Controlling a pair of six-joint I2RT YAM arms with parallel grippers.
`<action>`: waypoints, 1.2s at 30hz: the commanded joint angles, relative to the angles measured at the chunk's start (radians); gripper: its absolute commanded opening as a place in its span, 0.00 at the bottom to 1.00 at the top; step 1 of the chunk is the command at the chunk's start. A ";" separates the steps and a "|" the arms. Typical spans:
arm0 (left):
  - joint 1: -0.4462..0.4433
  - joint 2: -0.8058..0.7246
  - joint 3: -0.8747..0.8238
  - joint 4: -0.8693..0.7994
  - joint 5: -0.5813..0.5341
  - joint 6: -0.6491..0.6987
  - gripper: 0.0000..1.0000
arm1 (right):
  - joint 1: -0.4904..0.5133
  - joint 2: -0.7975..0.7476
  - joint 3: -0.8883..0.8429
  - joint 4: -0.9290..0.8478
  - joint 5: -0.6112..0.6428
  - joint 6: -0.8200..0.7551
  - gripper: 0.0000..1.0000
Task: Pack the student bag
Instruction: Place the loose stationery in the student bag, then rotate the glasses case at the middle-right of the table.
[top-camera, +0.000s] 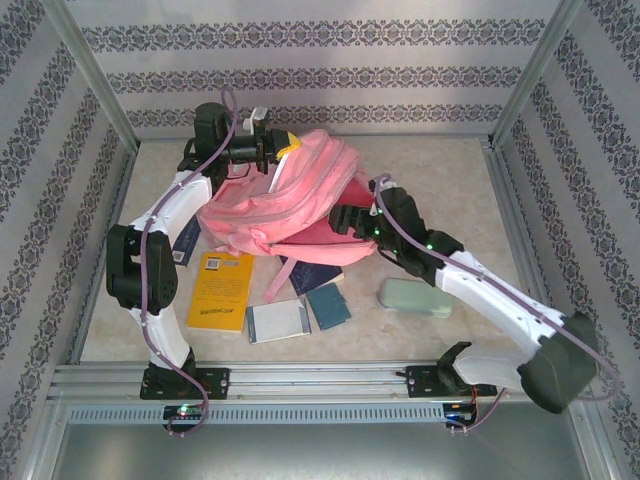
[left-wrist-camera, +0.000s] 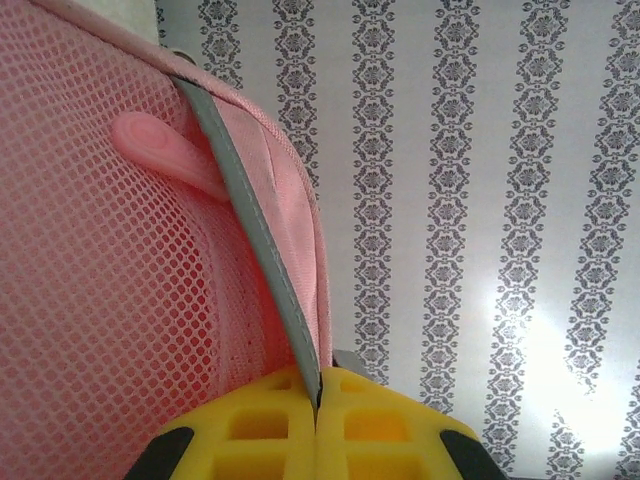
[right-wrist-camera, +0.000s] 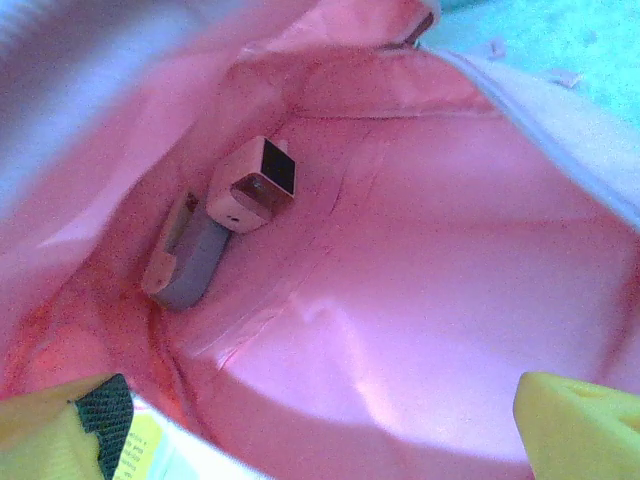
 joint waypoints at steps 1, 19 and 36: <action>0.009 -0.027 0.035 0.014 -0.027 0.044 0.00 | 0.011 -0.077 -0.009 -0.116 -0.015 -0.081 0.98; 0.009 -0.012 -0.019 0.187 -0.040 -0.043 0.00 | -0.232 -0.224 -0.012 -0.665 -0.111 0.130 0.98; 0.009 -0.054 -0.163 0.419 -0.058 -0.100 0.00 | -0.243 -0.199 -0.232 -0.789 0.013 0.849 0.98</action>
